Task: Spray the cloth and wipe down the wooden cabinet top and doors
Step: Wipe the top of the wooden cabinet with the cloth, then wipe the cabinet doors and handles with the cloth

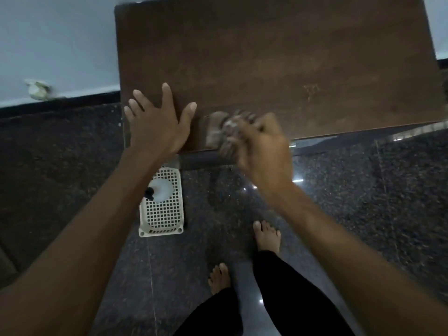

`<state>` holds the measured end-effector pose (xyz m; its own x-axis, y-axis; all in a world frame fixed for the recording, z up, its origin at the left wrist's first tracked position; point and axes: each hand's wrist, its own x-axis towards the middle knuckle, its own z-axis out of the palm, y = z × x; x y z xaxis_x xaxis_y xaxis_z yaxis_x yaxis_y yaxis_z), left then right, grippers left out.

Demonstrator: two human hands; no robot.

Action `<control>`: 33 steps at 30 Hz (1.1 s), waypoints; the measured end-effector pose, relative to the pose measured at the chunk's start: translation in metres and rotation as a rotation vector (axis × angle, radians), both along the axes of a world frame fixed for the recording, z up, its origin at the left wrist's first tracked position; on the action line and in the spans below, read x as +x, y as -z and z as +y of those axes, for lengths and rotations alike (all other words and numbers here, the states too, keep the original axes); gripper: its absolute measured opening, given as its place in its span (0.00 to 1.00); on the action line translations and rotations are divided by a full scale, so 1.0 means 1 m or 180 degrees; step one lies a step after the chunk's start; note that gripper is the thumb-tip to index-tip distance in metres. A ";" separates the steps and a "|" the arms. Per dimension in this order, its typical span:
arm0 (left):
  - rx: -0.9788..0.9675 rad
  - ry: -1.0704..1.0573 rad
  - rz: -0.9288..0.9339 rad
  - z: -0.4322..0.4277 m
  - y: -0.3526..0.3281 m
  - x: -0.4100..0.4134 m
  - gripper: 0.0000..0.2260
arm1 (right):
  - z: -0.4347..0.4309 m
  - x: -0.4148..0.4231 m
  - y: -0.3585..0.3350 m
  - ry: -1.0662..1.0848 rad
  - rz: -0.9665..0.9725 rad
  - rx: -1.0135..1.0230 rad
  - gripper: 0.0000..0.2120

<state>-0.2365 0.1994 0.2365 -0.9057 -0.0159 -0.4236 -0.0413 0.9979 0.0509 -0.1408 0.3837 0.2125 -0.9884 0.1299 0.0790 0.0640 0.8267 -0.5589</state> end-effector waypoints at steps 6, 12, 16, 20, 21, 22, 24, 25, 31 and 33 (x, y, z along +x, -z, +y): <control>0.0379 0.0890 0.1673 0.027 0.052 0.028 0.29 | 0.097 0.013 0.008 0.0756 0.0517 0.0175 0.17; 0.0522 0.0822 0.2479 0.023 0.066 0.029 0.31 | 0.100 0.026 0.042 0.0629 0.1760 0.0189 0.16; 0.0505 0.0726 0.2813 0.025 0.070 0.031 0.32 | 0.090 0.035 0.072 0.0539 0.2551 0.0383 0.17; 0.0499 0.0746 0.3077 0.024 0.074 0.033 0.32 | 0.077 0.039 0.094 0.0629 0.2910 0.0257 0.19; 0.0550 0.0731 0.3131 0.023 0.075 0.032 0.32 | 0.072 0.039 0.095 0.0760 0.2926 0.0021 0.20; 0.0671 0.0716 0.3188 0.024 0.075 0.031 0.32 | 0.068 0.040 0.093 0.0929 0.2914 -0.0334 0.20; 0.1199 0.0743 0.3441 0.028 0.075 0.037 0.31 | 0.058 0.050 0.087 0.1163 0.2828 -0.1320 0.22; 0.1503 0.0814 0.3721 0.032 0.077 0.045 0.28 | 0.054 0.056 0.084 0.1206 0.2753 -0.1771 0.22; 0.3437 0.0927 0.3369 0.091 0.146 0.175 0.20 | 0.049 0.098 0.087 0.1365 0.1738 -0.3422 0.18; 0.3824 0.0847 0.2738 0.103 0.163 0.202 0.29 | 0.046 0.108 0.092 0.1418 0.1215 -0.4089 0.17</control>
